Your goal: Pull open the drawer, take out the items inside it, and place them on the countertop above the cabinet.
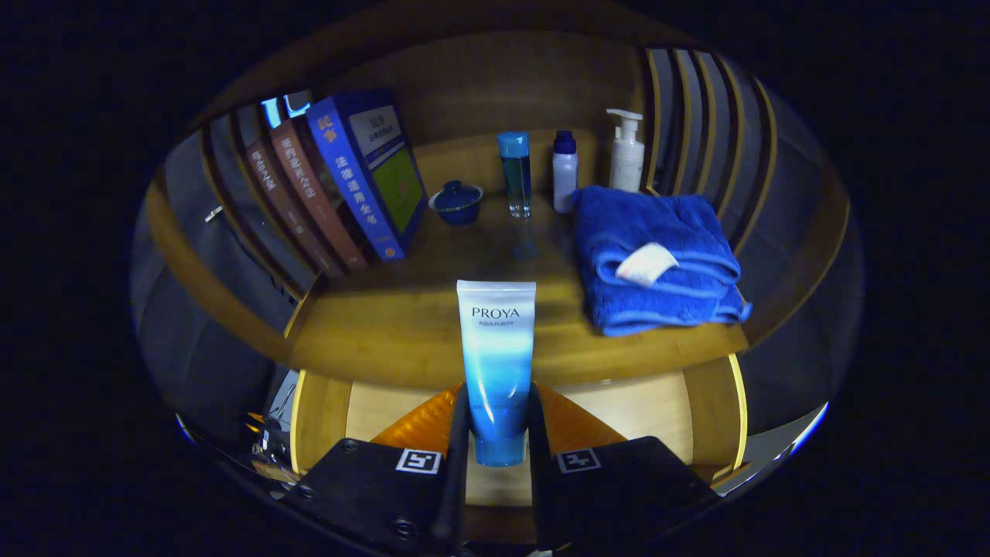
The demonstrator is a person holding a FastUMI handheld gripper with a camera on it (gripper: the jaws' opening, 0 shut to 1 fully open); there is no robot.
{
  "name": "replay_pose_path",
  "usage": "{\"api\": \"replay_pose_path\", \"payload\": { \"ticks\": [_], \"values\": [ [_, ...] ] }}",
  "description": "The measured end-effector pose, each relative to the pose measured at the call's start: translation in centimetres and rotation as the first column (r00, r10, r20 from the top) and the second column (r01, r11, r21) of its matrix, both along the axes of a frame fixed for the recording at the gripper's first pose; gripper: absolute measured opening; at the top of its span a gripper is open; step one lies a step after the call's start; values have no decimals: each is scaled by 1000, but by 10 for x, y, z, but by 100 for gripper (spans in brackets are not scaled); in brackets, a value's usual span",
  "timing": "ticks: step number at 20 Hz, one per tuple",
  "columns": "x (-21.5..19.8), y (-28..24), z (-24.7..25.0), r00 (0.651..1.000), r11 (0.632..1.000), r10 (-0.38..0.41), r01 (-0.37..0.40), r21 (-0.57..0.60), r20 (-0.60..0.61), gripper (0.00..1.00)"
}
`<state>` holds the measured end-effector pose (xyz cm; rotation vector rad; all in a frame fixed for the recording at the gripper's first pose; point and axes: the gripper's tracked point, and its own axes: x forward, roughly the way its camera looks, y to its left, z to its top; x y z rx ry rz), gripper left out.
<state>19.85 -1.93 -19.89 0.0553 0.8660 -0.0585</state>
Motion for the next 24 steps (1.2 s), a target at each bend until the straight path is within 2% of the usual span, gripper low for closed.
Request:
{"api": "replay_pose_path", "payload": {
  "ticks": [5, 7, 11, 17, 21, 24],
  "values": [
    [53, 1, -23, 999, 999, 4, -6, -51, -42, 39],
    [62, -3, -36, 997, 998, -2, -3, -64, -72, 39],
    [78, -3, -40, 999, 995, 2, -7, -95, -45, 39],
    [79, -5, -37, 1000, 998, -4, 2, -66, -27, 100],
    [67, -4, -20, 1000, 998, 7, -5, -69, 28, 100],
    [55, 3, 5, 992, 998, 22, -14, -65, 122, 100]
  ]
}}
